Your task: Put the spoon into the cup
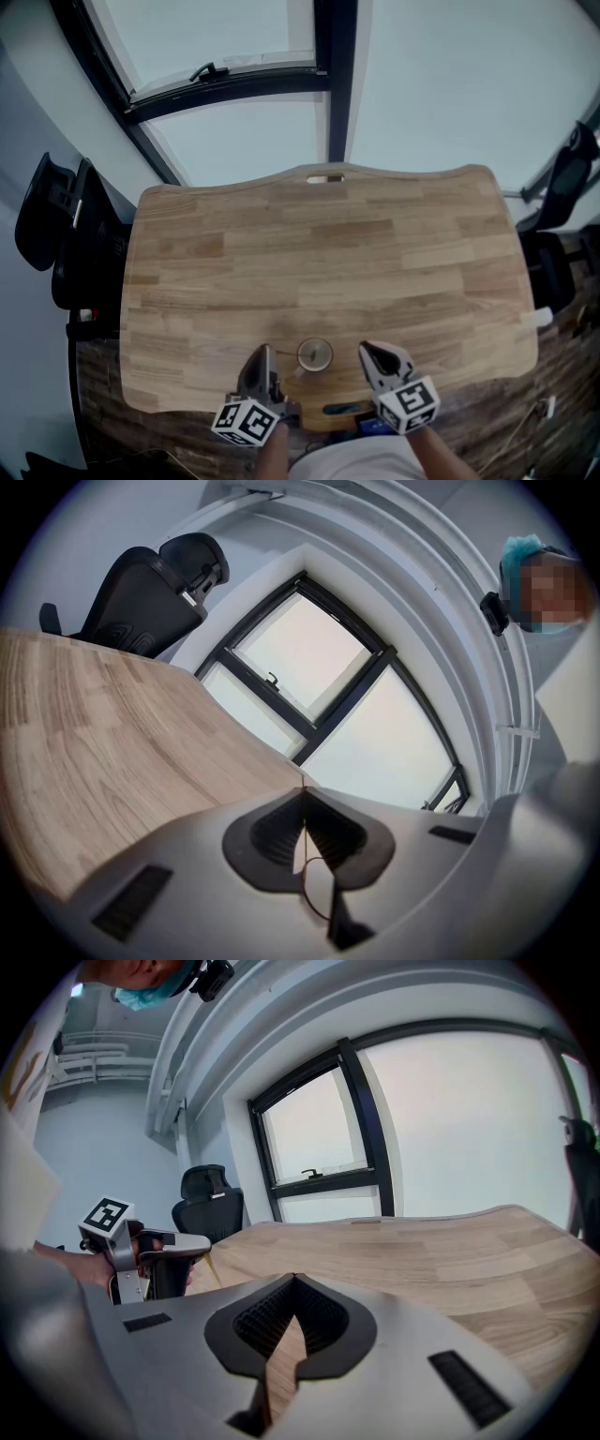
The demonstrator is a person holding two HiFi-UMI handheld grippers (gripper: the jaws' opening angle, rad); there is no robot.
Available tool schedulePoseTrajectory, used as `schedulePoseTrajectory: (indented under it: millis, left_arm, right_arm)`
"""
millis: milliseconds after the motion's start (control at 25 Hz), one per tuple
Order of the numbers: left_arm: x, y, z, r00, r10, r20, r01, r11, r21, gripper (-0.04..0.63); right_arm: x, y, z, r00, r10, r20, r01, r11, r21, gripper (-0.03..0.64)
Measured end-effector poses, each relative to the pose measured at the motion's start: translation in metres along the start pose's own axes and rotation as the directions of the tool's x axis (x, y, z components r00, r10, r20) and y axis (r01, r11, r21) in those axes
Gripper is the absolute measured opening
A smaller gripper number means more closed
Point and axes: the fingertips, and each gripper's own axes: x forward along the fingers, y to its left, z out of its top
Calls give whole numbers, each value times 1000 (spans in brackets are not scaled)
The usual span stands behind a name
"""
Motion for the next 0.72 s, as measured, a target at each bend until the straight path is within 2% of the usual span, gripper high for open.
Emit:
schedulePoseTrajectory:
  millis: [720]
  left_arm:
    - [6,-1,-9,1000,0,-19,0,1000,12,2]
  right_arm:
    - [2,-7,-6,1000,1,-7,-1,1000,-6,-3]
